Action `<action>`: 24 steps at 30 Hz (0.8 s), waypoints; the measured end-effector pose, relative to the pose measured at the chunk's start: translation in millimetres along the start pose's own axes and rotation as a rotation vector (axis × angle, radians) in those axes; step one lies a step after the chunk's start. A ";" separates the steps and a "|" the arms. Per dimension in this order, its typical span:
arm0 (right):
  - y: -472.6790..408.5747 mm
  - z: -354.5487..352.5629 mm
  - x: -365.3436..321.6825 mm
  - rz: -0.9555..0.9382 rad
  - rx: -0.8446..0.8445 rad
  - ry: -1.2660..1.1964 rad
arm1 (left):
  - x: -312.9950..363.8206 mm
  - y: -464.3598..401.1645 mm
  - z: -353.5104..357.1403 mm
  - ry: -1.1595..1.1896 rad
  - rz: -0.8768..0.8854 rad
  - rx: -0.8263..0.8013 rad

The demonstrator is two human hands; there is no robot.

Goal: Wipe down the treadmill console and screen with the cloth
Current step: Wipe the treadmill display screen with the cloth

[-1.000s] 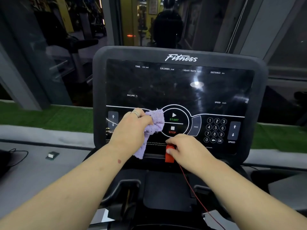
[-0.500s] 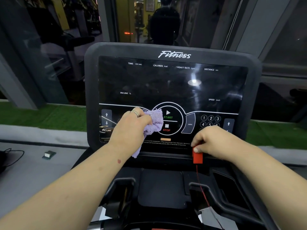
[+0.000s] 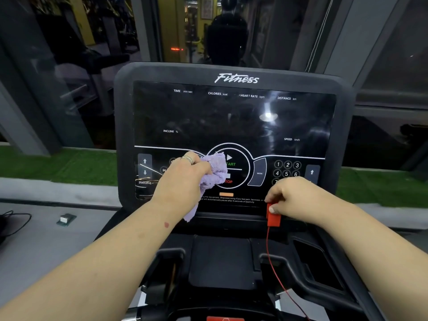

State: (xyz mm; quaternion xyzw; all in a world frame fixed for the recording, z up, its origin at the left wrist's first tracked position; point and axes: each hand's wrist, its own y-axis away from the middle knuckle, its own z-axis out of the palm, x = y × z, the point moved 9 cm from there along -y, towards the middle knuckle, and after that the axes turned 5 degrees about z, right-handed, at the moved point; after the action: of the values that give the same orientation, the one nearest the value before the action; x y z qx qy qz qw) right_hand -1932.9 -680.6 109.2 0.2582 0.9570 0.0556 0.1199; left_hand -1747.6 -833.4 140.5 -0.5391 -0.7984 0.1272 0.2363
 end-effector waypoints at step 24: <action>-14.3 -72.8 -69.1 -0.156 0.960 -0.137 | -29.9 16.8 0.3 0.176 -0.203 -0.118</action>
State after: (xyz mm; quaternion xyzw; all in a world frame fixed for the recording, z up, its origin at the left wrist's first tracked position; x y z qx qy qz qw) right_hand -1900.6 -731.2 190.9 0.2150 0.8809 -0.4182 0.0540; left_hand -1725.2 -854.4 125.3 -0.4774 -0.8312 0.0076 0.2847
